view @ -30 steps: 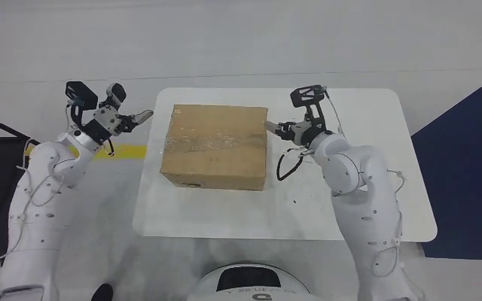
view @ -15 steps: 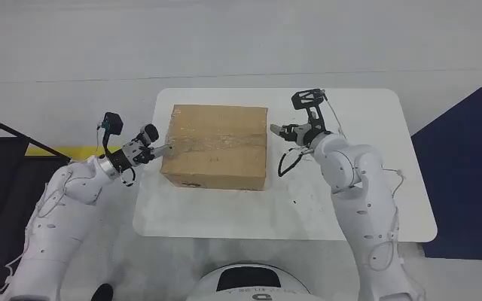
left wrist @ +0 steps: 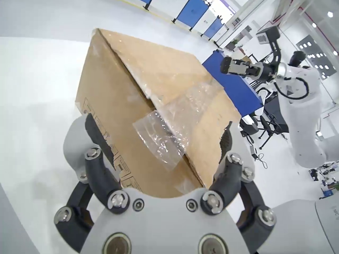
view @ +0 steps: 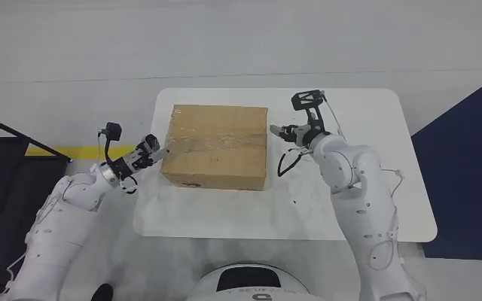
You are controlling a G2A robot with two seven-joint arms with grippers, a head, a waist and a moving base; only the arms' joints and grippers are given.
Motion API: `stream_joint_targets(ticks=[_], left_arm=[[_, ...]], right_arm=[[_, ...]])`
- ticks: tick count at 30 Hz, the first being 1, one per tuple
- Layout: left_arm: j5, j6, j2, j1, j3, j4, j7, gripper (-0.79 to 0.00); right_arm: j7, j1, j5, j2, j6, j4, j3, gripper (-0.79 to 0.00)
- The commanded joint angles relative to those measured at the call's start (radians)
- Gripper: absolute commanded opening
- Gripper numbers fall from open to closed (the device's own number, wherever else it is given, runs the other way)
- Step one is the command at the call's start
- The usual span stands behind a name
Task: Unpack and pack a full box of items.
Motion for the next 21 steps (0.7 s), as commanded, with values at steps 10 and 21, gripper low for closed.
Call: stream_joint_targets(ticks=[10,21], left_arm=[[-0.082,-0.055,-0.003,-0.002,0.004,0.028,0.021,-0.785],[-0.075,-0.04,0.011,-0.029,-0.049,-0.032,-0.007,-0.785]], right_arm=[[0.057,0.02,-0.002,0.006,-0.002,0.047,-0.019,0.0],[0.052,0.011,0.006,0.011,0.007,0.035,-0.026,0.0]])
